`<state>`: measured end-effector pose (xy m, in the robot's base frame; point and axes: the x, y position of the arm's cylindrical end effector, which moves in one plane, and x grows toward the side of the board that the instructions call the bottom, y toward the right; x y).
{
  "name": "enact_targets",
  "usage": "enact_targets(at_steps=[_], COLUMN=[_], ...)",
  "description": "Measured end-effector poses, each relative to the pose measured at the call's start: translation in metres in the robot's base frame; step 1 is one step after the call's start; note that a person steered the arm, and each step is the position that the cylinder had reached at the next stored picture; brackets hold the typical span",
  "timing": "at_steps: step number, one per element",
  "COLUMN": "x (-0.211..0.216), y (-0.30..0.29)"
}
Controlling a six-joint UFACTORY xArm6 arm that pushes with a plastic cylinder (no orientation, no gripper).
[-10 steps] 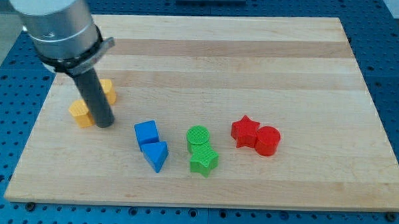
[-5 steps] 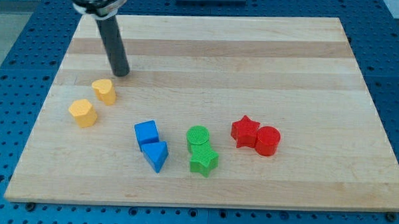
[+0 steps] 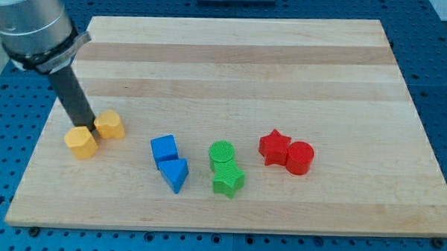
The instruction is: Push the yellow heart and the yellow hexagon towards the bottom left
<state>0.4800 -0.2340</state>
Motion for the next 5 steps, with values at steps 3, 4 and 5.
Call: enact_targets(at_steps=[3,4,5], x=[0.052,0.054,0.051], y=[-0.02,-0.02,-0.02])
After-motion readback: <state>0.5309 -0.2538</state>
